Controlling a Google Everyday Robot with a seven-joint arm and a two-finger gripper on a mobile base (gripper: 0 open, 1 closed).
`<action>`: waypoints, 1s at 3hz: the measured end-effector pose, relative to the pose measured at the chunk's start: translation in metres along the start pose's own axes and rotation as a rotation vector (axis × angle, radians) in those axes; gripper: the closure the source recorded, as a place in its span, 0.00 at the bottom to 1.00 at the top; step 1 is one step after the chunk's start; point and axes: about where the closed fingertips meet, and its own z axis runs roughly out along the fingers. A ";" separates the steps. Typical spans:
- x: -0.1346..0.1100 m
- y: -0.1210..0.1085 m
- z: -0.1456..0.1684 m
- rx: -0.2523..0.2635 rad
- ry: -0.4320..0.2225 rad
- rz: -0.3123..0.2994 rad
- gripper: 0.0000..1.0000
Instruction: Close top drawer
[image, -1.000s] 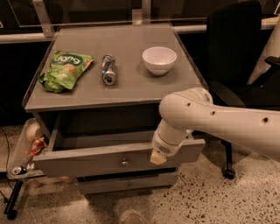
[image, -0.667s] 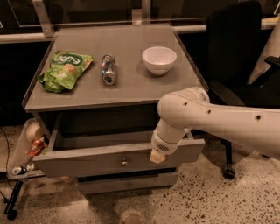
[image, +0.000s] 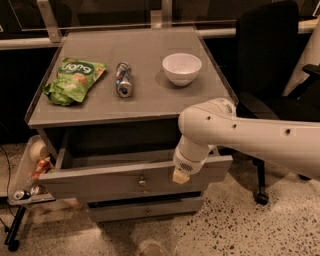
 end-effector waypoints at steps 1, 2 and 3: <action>0.000 0.000 0.000 0.000 0.000 0.000 0.58; 0.000 0.000 0.000 0.000 0.000 0.000 0.35; 0.000 0.000 0.000 0.000 0.000 0.000 0.12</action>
Offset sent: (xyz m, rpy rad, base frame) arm 0.0000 0.0000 0.0000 0.0000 0.0000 0.0000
